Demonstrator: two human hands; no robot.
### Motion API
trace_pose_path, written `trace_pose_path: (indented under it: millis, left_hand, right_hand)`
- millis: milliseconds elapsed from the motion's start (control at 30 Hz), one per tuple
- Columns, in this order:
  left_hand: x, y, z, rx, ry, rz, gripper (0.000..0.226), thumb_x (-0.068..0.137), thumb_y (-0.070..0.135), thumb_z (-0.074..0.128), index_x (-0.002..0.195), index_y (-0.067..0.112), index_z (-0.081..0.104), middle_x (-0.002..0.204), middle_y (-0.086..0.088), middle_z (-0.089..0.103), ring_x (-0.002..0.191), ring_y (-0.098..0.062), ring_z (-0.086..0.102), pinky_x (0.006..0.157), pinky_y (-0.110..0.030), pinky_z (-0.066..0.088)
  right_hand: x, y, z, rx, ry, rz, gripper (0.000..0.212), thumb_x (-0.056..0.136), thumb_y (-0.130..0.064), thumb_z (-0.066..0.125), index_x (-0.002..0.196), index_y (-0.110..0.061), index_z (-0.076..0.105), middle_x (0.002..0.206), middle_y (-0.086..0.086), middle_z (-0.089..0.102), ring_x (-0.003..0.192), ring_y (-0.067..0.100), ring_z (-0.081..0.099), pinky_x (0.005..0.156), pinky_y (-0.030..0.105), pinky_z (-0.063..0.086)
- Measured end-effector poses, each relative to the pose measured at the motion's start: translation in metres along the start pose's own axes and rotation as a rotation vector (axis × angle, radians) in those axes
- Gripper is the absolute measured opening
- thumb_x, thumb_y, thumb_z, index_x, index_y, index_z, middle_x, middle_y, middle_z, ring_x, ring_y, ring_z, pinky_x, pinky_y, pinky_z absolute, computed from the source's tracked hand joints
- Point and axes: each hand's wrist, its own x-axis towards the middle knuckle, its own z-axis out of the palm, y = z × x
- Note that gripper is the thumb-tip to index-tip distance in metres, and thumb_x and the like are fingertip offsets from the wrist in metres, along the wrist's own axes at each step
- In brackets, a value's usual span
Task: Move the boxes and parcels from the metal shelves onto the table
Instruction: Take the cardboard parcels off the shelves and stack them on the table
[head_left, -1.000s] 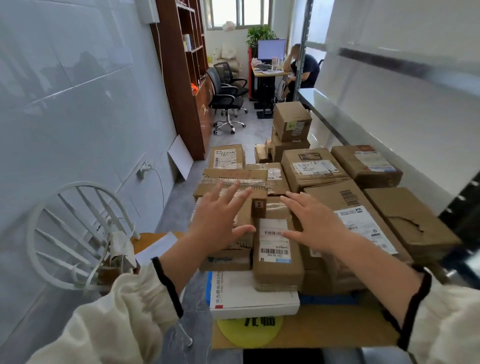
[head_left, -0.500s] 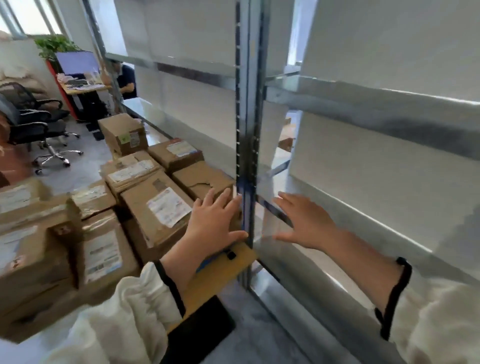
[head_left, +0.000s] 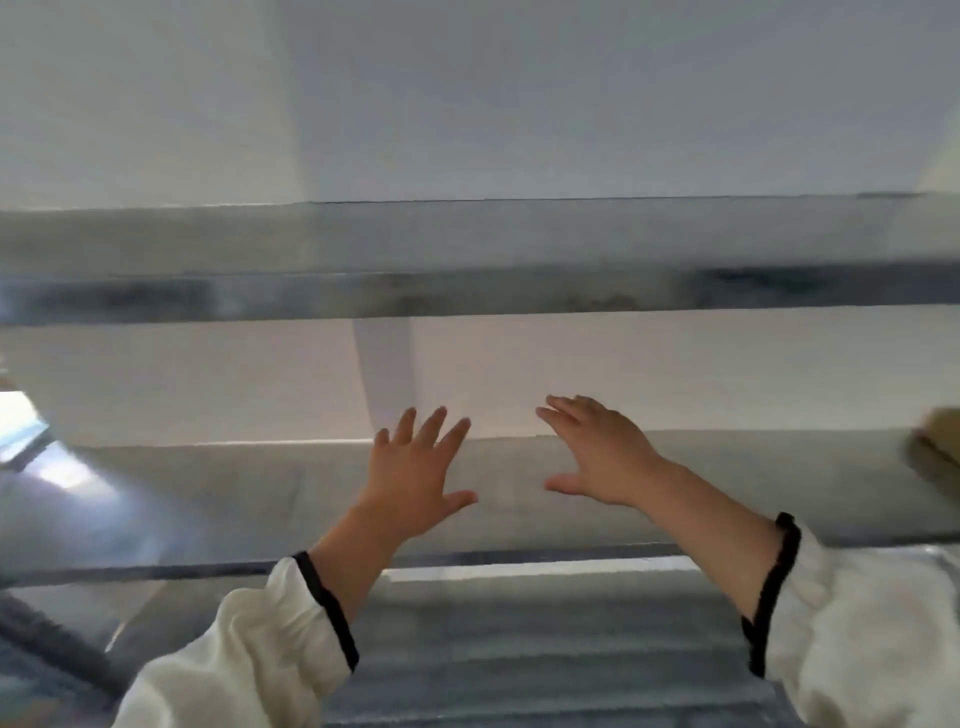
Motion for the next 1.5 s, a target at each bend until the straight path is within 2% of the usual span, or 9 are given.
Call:
trace_pose_path:
  millis: [400, 533, 700, 933, 1100, 1200, 1300, 1400, 1500]
  left_hand:
    - [0.191, 0.259, -0.010, -0.002, 0.027, 0.592, 0.088, 0.085, 0.070, 0.043, 0.151, 0.031, 0.002, 0.161, -0.001, 0.000, 0.146, -0.034, 0.009, 0.111, -0.047, 0.027]
    - [0.218, 0.349, -0.012, -0.039, 0.004, 0.718, 0.088, 0.084, 0.068, 0.047, 0.152, 0.031, 0.005, 0.161, -0.002, 0.003, 0.144, -0.034, 0.014, 0.109, -0.045, 0.028]
    - [0.247, 0.457, -0.017, -0.030, 0.015, 0.813, 0.088, 0.083, 0.068, 0.049, 0.151, 0.030, 0.009, 0.160, -0.003, 0.009, 0.141, -0.034, 0.021, 0.106, -0.044, 0.032]
    - [0.280, 0.600, -0.016, -0.044, -0.047, 0.779, 0.087, 0.083, 0.065, 0.053, 0.151, 0.028, 0.012, 0.159, -0.004, 0.012, 0.139, -0.033, 0.026, 0.104, -0.043, 0.034]
    - [0.300, 0.671, -0.002, -0.177, -0.137, 0.645, 0.088, 0.081, 0.060, 0.060, 0.150, 0.025, 0.017, 0.157, -0.009, 0.015, 0.128, -0.035, 0.040, 0.097, -0.045, 0.042]
    - [0.309, 0.709, 0.011, -0.330, -0.243, 0.533, 0.095, 0.080, 0.047, 0.069, 0.152, 0.024, 0.011, 0.157, -0.016, 0.000, 0.120, -0.038, 0.050, 0.095, -0.045, 0.046]
    - [0.325, 0.732, 0.027, -0.403, -0.303, 0.455, 0.104, 0.079, 0.042, 0.072, 0.152, 0.023, 0.000, 0.154, -0.022, -0.019, 0.120, -0.043, 0.050, 0.097, -0.044, 0.046]
    - [0.338, 0.744, 0.043, -0.436, -0.324, 0.414, 0.111, 0.076, 0.042, 0.074, 0.152, 0.024, -0.005, 0.150, -0.024, -0.031, 0.117, -0.043, 0.052, 0.098, -0.044, 0.045]
    - [0.347, 0.748, 0.051, -0.449, -0.311, 0.428, 0.109, 0.079, 0.038, 0.073, 0.152, 0.021, -0.007, 0.150, -0.023, -0.031, 0.115, -0.040, 0.054, 0.097, -0.042, 0.046]
  right_hand:
    - [-0.121, 0.237, 0.022, -0.004, -0.107, 0.608, 0.086, 0.086, -0.056, 0.054, 0.151, -0.023, 0.008, 0.159, -0.004, 0.002, 0.146, 0.023, 0.009, 0.113, 0.041, 0.026]
    - [-0.167, 0.295, 0.031, 0.057, -0.099, 0.762, 0.086, 0.085, -0.054, 0.057, 0.150, -0.022, 0.010, 0.159, -0.004, 0.007, 0.144, 0.022, 0.014, 0.113, 0.042, 0.029]
    - [-0.215, 0.370, 0.046, 0.099, -0.057, 0.846, 0.087, 0.084, -0.054, 0.059, 0.150, -0.022, 0.012, 0.158, -0.003, 0.010, 0.144, 0.022, 0.016, 0.112, 0.042, 0.028]
    - [-0.261, 0.497, 0.071, 0.144, -0.101, 0.819, 0.087, 0.082, -0.052, 0.062, 0.149, -0.021, 0.015, 0.156, -0.001, 0.018, 0.142, 0.022, 0.021, 0.110, 0.045, 0.035]
    - [-0.268, 0.575, 0.085, 0.182, -0.113, 0.782, 0.089, 0.083, -0.043, 0.065, 0.149, -0.018, 0.012, 0.155, 0.000, 0.015, 0.141, 0.023, 0.020, 0.108, 0.044, 0.038]
    - [-0.261, 0.615, 0.103, 0.270, -0.115, 0.796, 0.097, 0.080, -0.038, 0.070, 0.149, -0.019, 0.005, 0.157, 0.002, 0.008, 0.142, 0.026, 0.018, 0.111, 0.047, 0.033]
    - [-0.247, 0.646, 0.125, 0.343, -0.111, 0.798, 0.102, 0.077, -0.035, 0.074, 0.149, -0.020, 0.003, 0.156, 0.007, 0.009, 0.137, 0.031, 0.030, 0.111, 0.046, 0.032]
    - [-0.235, 0.669, 0.139, 0.391, -0.119, 0.795, 0.104, 0.077, -0.034, 0.075, 0.149, -0.017, 0.002, 0.151, 0.011, 0.019, 0.130, 0.031, 0.040, 0.108, 0.044, 0.036]
    - [-0.227, 0.681, 0.150, 0.481, -0.109, 0.778, 0.100, 0.080, -0.031, 0.072, 0.150, -0.016, 0.003, 0.142, 0.011, 0.035, 0.123, 0.028, 0.046, 0.105, 0.042, 0.039]
